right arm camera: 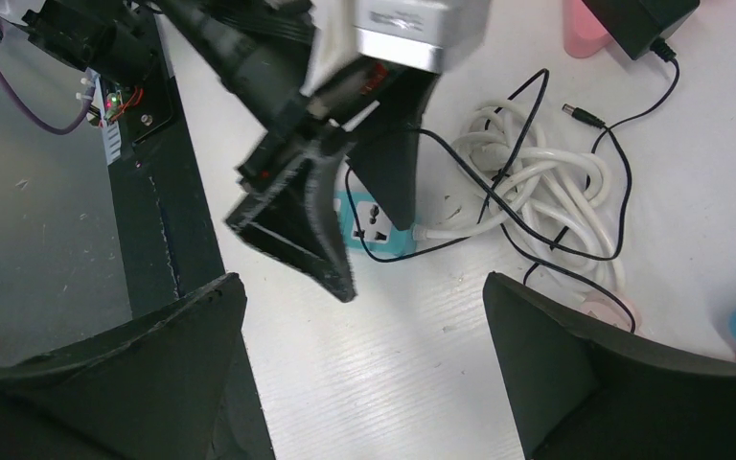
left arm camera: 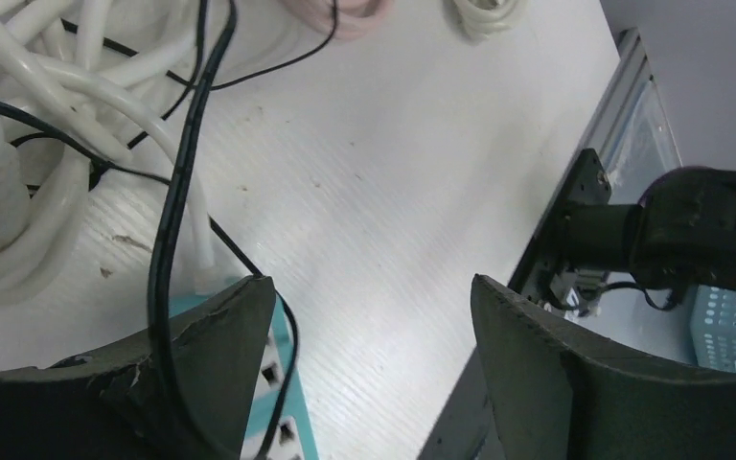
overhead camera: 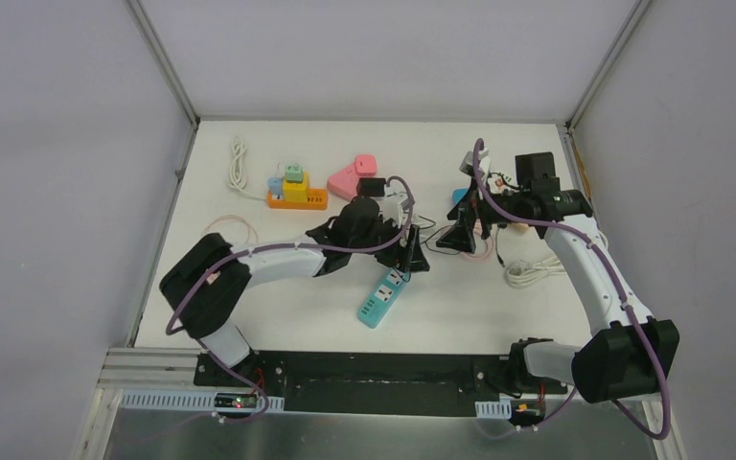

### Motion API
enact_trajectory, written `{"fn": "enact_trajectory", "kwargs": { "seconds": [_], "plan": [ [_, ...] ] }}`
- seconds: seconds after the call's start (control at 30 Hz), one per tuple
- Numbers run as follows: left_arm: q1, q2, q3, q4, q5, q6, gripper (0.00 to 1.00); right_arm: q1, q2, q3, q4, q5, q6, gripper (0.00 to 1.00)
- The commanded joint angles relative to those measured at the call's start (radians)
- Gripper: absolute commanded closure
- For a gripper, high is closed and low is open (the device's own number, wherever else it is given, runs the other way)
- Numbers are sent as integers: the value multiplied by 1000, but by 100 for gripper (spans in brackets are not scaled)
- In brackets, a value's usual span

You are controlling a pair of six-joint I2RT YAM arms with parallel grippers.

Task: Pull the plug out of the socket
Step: Pick up the socket from the center of the board.

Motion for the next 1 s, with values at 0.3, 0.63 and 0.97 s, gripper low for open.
{"fn": "enact_trajectory", "kwargs": {
  "seconds": [0.3, 0.63, 0.97],
  "plan": [
    [-22, -362, -70, -419, -311, 281, 20, -6, -2, 5, 6, -27, -26, 0],
    [-22, -566, -220, -481, -322, 246, 19, -6, -2, 5, 6, -26, -25, 0],
    [-211, -530, -155, -620, -592, 142, 19, -6, 6, 2, 8, -24, -22, 0]
  ]
}}
